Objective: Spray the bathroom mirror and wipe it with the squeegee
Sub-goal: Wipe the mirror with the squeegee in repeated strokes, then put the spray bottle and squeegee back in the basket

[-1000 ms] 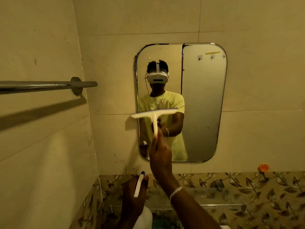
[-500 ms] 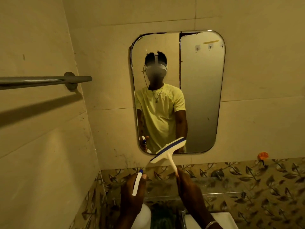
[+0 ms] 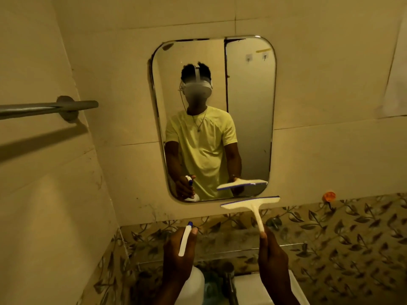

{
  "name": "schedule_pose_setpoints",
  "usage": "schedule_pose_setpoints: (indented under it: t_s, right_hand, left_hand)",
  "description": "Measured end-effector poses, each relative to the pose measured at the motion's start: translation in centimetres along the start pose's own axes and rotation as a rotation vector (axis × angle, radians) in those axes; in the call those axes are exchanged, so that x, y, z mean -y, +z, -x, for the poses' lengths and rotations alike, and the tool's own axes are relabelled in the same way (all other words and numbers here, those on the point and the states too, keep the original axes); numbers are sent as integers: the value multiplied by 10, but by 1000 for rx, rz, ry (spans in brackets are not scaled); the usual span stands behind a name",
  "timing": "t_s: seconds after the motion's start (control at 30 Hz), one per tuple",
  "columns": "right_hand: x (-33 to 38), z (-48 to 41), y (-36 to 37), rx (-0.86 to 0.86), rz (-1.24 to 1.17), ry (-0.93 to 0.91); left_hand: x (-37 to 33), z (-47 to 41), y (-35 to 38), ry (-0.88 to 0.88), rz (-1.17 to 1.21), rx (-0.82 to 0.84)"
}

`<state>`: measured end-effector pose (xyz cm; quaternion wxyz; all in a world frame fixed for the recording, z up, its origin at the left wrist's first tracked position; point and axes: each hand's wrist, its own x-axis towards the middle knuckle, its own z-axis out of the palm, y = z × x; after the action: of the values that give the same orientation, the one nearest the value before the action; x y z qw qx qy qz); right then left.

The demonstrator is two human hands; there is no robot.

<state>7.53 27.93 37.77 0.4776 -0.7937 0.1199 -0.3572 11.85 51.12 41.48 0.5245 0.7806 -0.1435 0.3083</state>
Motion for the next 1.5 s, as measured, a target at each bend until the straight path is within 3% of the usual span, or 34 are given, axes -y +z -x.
schedule_pose_setpoints:
  t_s: [0.2, 0.47, 0.63, 0.73, 0.93, 1.13, 1.5]
  right_hand:
    - [15, 7, -23, -67, -82, -36]
    - [-15, 37, -30, -36, 24, 137]
    - [-25, 41, -64, 40, -293, 257]
    - [-43, 49, -99, 73, -339, 335]
    - [-99, 63, -181, 7, -154, 427]
    - [-158, 77, -263, -166, -53, 565]
    - [-309, 104, -360, -34, 234, 731]
  left_hand:
    - [-11, -1, 21, -11, 84, -7]
    - [-23, 2, 54, 53, 82, 43]
    - [-39, 14, 89, 58, 153, 103]
    - [-53, 27, 120, 78, 210, 166]
    - [-89, 68, 203, 59, 336, 340]
    - [-115, 125, 293, 64, 301, 585]
    - [-109, 239, 416, -113, 224, 1016]
